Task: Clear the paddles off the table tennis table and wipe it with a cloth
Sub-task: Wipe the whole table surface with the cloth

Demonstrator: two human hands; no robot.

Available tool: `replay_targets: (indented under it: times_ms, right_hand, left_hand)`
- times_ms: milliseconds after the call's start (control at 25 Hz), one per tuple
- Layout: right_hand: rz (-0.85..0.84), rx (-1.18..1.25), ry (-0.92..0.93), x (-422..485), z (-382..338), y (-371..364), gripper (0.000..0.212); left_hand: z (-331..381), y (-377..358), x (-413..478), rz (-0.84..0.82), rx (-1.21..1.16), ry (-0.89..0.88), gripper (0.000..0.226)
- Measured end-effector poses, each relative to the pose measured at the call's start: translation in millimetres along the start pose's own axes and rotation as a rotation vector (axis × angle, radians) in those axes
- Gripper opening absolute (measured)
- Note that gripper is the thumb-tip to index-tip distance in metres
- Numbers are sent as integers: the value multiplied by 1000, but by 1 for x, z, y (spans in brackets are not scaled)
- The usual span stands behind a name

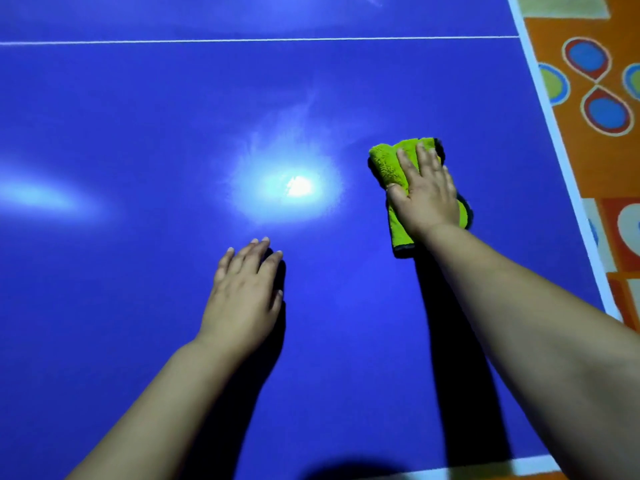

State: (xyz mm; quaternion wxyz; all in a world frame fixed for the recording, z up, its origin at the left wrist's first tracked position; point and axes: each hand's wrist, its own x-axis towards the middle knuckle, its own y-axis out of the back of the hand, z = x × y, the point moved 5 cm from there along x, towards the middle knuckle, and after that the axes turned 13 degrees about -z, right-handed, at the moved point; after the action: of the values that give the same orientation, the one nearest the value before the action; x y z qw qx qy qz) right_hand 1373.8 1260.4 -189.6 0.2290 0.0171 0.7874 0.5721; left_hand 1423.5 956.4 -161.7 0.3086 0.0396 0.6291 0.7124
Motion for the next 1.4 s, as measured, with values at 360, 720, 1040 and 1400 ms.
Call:
replay_targets:
  times_ms: [360, 720, 1040, 1400]
  right_hand:
    - [-29, -23, -47, -168, -51, -69, 66]
    - [-53, -84, 120, -287, -141, -140, 73]
    - [-70, -191, 398, -352, -160, -168, 70]
    - [-52, -137, 308, -331, -25, -121, 70]
  left_hand:
    - [-16, -24, -92, -5, -83, -5, 54]
    - [-63, -50, -213, 15, -20, 3, 57]
    - [-39, -45, -243, 63, 48, -92, 60]
    - [51, -33, -187, 37, 140, -155, 55]
